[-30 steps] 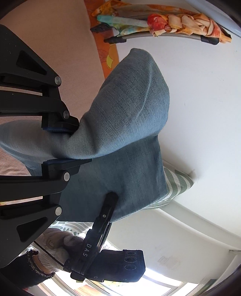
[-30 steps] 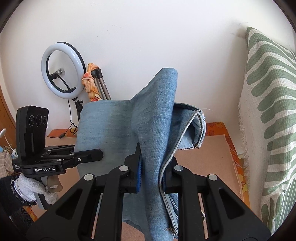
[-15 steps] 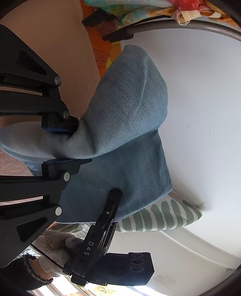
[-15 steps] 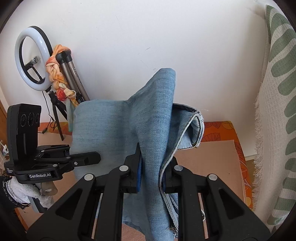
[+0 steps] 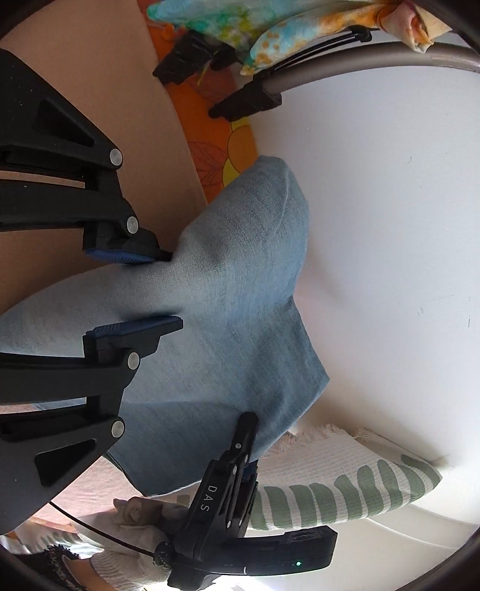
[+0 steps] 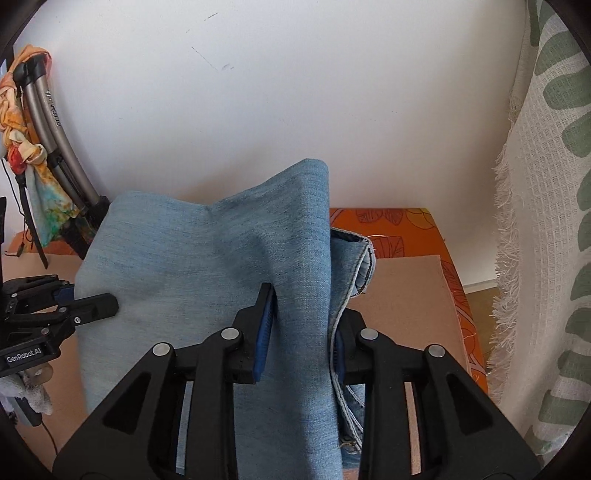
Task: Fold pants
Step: 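Lower the folded jeans onto the mattress and open both grippers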
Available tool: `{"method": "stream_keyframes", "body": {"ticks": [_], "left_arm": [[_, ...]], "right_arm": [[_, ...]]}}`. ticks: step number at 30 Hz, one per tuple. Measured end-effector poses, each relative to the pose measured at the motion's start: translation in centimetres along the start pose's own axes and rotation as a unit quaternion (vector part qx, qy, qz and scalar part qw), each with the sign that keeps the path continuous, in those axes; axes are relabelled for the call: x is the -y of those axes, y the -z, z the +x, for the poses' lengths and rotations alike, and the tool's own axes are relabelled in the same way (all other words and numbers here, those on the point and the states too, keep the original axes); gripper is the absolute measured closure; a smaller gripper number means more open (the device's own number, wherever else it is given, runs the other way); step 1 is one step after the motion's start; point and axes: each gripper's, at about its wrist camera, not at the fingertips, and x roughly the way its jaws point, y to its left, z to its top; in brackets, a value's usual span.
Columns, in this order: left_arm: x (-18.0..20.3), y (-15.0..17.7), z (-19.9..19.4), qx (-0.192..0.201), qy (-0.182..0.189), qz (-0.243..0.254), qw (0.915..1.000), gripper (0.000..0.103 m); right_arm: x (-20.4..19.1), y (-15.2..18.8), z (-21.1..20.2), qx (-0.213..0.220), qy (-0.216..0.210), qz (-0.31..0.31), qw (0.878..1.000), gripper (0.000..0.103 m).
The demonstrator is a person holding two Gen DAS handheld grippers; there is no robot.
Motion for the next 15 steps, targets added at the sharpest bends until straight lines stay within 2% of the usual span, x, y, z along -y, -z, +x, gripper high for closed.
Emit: {"method": "stream_keyframes", "body": {"ticks": [3, 5, 7, 9, 15], "left_arm": [[-0.2, 0.0, -0.7, 0.005, -0.026, 0.009, 0.9996, 0.077], [-0.5, -0.2, -1.3, 0.012, -0.023, 0.01, 0.9996, 0.077], [-0.2, 0.1, -2.1, 0.02, -0.029, 0.021, 0.9992, 0.077], [-0.1, 0.1, -3.2, 0.025, -0.028, 0.025, 0.999, 0.075], [1.2, 0.6, -6.6, 0.046, -0.019, 0.033, 0.9982, 0.057]], "right_arm": [[0.2, 0.2, 0.3, -0.006, 0.019, 0.017, 1.0, 0.058], [0.6, 0.7, -0.2, -0.003, 0.03, 0.023, 0.999, 0.055], [0.4, 0.9, -1.0, 0.006, 0.023, 0.025, 0.999, 0.052], [0.0, 0.9, -1.8, 0.013, 0.028, 0.022, 0.999, 0.04], [-1.7, 1.6, -6.0, 0.029, 0.035, 0.024, 0.999, 0.036]]}}
